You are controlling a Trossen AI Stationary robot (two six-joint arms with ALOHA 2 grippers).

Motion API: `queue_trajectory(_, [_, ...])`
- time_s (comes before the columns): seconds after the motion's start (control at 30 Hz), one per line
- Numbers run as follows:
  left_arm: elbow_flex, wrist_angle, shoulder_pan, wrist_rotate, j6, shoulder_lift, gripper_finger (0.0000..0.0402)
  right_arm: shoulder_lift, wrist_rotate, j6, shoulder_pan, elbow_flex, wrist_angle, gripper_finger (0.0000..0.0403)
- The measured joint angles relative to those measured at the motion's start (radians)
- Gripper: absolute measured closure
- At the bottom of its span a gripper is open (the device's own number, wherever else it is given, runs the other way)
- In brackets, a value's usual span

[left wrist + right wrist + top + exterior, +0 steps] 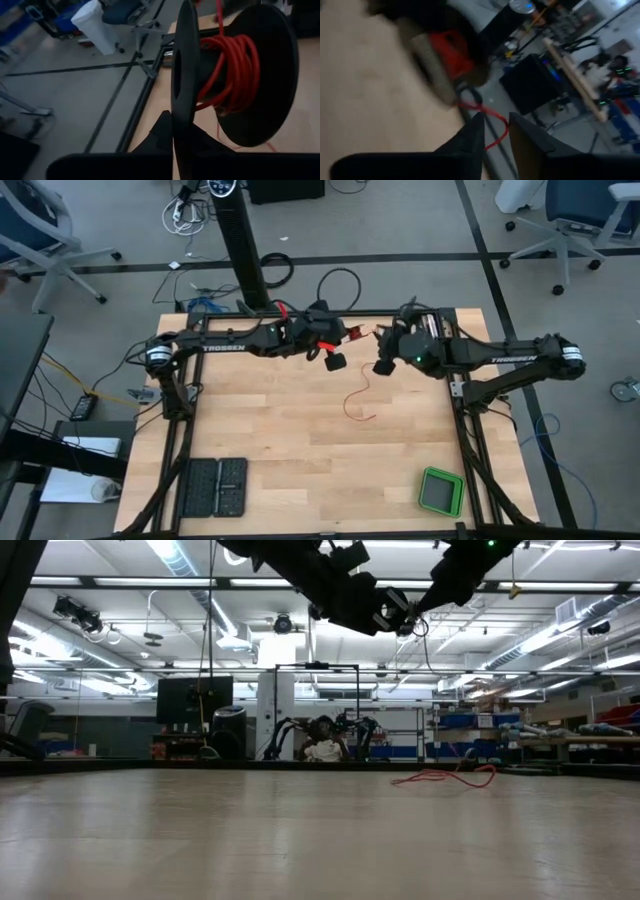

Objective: Coil cords
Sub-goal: Coil the red wire cable onto the black spool

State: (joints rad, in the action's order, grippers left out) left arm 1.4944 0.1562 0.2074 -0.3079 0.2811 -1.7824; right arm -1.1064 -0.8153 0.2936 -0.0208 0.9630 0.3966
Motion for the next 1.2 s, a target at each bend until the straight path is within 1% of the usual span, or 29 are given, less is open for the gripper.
queue_trajectory(0.17, [0.000,-0.006,-0.023,-0.055,0.095,0.000,0.0400,0.003,0.011,-0.210,0.063,0.000,0.222,0.0279])
queue_trajectory(0.23, [0.000,-0.006,-0.036,-0.092,0.143,0.000,0.0400,0.008,0.041,-0.311,0.081,0.000,0.310,0.0275])
queue_trajectory(0.3, [0.000,-0.013,-0.046,-0.105,0.183,0.000,0.0401,0.008,0.073,-0.388,0.088,-0.011,0.339,0.0274])
queue_trajectory(0.37, [0.000,-0.032,-0.056,-0.123,0.202,0.000,0.0401,0.014,0.076,-0.419,0.094,-0.051,0.340,0.0274])
queue_trajectory(0.5, [0.000,-0.026,-0.066,-0.173,0.207,0.000,0.0401,0.042,0.085,-0.463,0.097,-0.171,0.258,0.0276])
queue_trajectory(0.57, [0.000,-0.010,-0.071,-0.178,0.207,0.000,0.0401,0.055,0.084,-0.454,0.094,-0.250,0.184,0.0276])
queue_trajectory(0.63, [0.000,0.004,-0.078,-0.179,0.207,0.000,0.0401,0.072,0.075,-0.374,0.087,-0.335,0.050,0.0276])
queue_trajectory(0.73, [0.000,0.018,-0.093,-0.179,0.206,0.000,0.0401,0.092,0.083,-0.267,0.065,-0.478,-0.220,0.0277])
queue_trajectory(0.8, [0.000,0.034,-0.107,-0.193,0.203,0.000,0.0401,0.101,0.073,-0.239,0.037,-0.548,-0.331,0.0280])
queue_trajectory(0.87, [0.000,0.047,-0.126,-0.218,0.183,0.000,0.0401,0.101,0.068,-0.240,-0.003,-0.581,-0.356,0.0283])
queue_trajectory(0.97, [0.001,0.078,-0.156,-0.247,0.156,0.000,0.0401,0.100,0.081,-0.239,-0.045,-0.588,-0.348,0.0289])
queue_trajectory(1.2, [0.001,0.109,-0.214,-0.273,0.101,0.000,0.0401,0.099,0.088,-0.129,-0.057,-0.588,-0.341,0.0293])
